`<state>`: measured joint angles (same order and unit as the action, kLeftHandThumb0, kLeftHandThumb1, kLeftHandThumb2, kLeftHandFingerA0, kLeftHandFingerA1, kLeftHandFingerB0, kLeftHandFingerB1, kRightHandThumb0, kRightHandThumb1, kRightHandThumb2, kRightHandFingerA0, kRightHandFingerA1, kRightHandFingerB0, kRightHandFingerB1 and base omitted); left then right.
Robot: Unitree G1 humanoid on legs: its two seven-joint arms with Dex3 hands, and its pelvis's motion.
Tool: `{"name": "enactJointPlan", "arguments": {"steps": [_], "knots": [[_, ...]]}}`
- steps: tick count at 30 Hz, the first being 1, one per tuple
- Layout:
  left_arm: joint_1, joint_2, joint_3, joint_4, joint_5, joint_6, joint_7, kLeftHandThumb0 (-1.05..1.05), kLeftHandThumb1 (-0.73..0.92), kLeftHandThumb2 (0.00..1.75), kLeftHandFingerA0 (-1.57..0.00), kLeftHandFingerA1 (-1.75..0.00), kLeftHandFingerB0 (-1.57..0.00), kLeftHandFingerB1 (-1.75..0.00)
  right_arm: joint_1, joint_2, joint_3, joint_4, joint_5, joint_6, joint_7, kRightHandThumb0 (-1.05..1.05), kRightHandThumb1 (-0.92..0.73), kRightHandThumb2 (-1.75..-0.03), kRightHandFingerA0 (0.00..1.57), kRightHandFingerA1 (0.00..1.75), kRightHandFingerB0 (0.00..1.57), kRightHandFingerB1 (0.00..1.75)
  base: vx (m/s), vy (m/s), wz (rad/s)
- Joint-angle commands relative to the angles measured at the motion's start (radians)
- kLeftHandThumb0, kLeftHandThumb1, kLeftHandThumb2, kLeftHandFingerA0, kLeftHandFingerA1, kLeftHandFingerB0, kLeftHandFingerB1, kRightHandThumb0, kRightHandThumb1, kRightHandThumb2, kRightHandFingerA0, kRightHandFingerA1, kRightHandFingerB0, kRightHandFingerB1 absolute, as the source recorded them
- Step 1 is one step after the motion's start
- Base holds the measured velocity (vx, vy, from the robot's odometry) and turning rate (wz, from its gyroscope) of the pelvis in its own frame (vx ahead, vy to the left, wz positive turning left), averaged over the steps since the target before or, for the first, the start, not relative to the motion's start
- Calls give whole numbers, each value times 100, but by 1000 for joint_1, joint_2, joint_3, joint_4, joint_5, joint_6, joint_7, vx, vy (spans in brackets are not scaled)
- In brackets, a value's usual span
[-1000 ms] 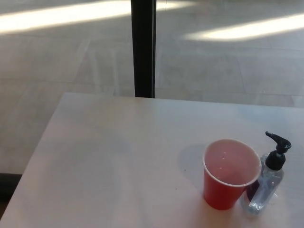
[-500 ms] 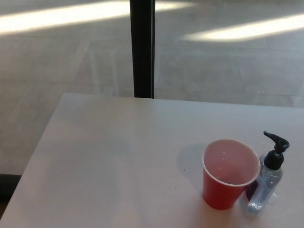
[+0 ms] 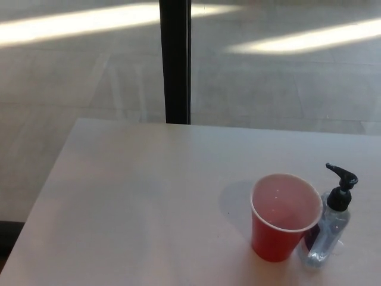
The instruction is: The robot uses its right hand fist to press the hand soap kept in the middle of the table to get liquid hand soap out
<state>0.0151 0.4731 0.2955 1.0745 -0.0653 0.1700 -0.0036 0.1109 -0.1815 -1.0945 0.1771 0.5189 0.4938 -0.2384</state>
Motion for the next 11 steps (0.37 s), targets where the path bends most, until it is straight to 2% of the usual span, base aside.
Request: {"name": "enactJointPlan", "arguments": {"steps": [1,2,3,5,6,7,8,9,11], "knots": [[4,8,16,4,-14,17,12,-24,54,98,-59,-80,-45,-71,27,21,13,54,-7,-45,-59,-32,-32,-143,128,175,88,132,0,0,0],[2,9,20,6,-16,16,12,-24,53,99,-60,-81,-46,-71,23,16,14,59,-1,-37,-67,-29,-40,-145,126,175,86,121,0,0,0],[-3,7,32,10,-27,17,17,-23,54,99,-58,-80,-44,-71,21,5,19,75,-4,-28,-72,-24,-39,-144,120,174,71,110,0,0,0],[-8,5,40,13,-30,18,19,-23,54,99,-58,-80,-44,-71,18,-2,24,83,-2,-27,-77,-24,-39,-144,120,174,71,110,0,0,0],[-6,5,40,5,-29,21,17,-24,56,92,-60,-85,-49,-75,25,-6,32,85,-4,-22,-72,-7,-61,-130,135,132,70,91,0,0,0],[-6,7,32,5,-20,15,12,-25,56,92,-64,-86,-51,-76,34,-11,45,80,-5,-6,-62,-21,-27,-153,124,162,78,116,0,0,0],[-10,6,32,5,-21,15,12,-25,56,92,-64,-86,-51,-76,29,-14,50,80,-2,-5,-64,-21,-27,-153,124,162,78,116,0,0,0],[-14,6,30,6,-20,14,13,-25,56,92,-64,-86,-52,-76,27,-16,53,76,4,-2,-64,-27,-36,-120,142,145,85,105,0,0,0],[-14,6,29,7,-19,13,14,-25,56,92,-64,-86,-52,-76,27,-17,56,75,7,-1,-64,-27,-36,-120,142,145,85,105,0,0,0]]}}
